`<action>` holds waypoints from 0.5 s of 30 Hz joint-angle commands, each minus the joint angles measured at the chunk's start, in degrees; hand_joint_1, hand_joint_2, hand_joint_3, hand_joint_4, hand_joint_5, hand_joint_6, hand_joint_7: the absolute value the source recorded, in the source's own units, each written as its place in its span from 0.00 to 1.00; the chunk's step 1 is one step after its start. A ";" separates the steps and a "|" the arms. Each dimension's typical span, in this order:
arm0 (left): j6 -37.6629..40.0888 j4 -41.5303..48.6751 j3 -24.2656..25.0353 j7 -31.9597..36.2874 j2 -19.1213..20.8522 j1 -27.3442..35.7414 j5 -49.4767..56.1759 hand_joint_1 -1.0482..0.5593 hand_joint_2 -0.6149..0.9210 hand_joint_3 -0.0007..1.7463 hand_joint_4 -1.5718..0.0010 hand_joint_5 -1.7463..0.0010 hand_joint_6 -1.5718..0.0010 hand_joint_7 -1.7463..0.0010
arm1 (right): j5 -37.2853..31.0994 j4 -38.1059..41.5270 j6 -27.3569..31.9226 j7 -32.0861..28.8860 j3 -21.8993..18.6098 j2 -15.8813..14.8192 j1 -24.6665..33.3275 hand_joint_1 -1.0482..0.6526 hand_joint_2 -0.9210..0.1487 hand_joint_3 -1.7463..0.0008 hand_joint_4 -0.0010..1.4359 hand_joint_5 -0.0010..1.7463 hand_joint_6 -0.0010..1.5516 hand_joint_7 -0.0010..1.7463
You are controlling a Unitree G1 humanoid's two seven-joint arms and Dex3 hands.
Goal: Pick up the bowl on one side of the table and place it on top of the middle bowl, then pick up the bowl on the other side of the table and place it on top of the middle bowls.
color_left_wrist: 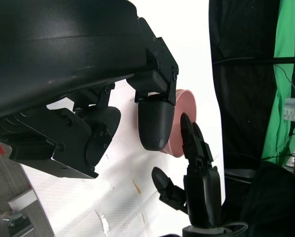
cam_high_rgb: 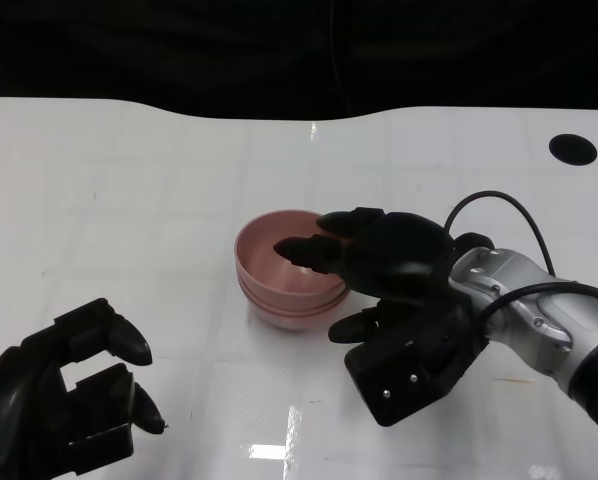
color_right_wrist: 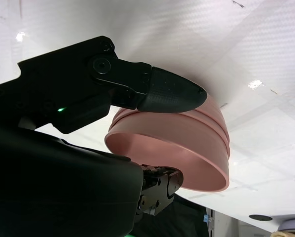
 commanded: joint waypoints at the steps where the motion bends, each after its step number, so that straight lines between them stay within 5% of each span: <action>1: 0.03 0.07 0.62 -0.13 0.64 -0.15 -0.02 0.87 1.00 0.69 0.51 0.00 0.62 0.00 | 0.40 -3.79 0.11 1.07 -1.38 -2.48 0.96 0.00 0.00 0.56 0.00 0.00 0.00 0.00; 5: -0.49 0.47 0.61 -0.49 0.64 -0.07 0.05 0.87 1.00 0.69 0.51 0.00 0.63 0.00 | 2.37 -9.74 0.63 3.72 -3.70 -4.71 2.41 0.00 0.00 0.60 0.00 0.00 0.00 0.00; 8: -0.51 0.54 0.68 -0.69 0.75 -0.07 0.00 0.86 1.00 0.69 0.52 0.00 0.63 0.00 | 4.70 -15.29 2.50 5.28 -6.83 -5.68 5.00 0.06 0.00 0.72 0.00 0.00 0.00 0.00; 12: -0.68 0.45 0.75 -0.81 0.82 -0.01 0.11 0.86 1.00 0.69 0.52 0.00 0.63 0.00 | 3.81 -21.03 4.53 2.70 -9.62 -6.35 8.56 0.12 0.00 0.80 0.06 0.02 0.05 0.02; 13: -0.54 0.40 0.83 -0.82 0.86 -0.03 0.03 0.86 1.00 0.69 0.52 0.00 0.63 0.00 | 4.08 -23.07 4.89 0.91 -11.19 -6.54 10.40 0.14 0.00 0.81 0.09 0.03 0.07 0.02; 15: -0.19 0.30 0.99 -0.63 0.80 -0.11 -0.07 0.86 1.00 0.69 0.52 0.00 0.63 0.00 | 5.09 -26.42 5.48 -2.07 -14.11 -6.46 13.69 0.23 0.00 0.88 0.31 0.07 0.22 0.04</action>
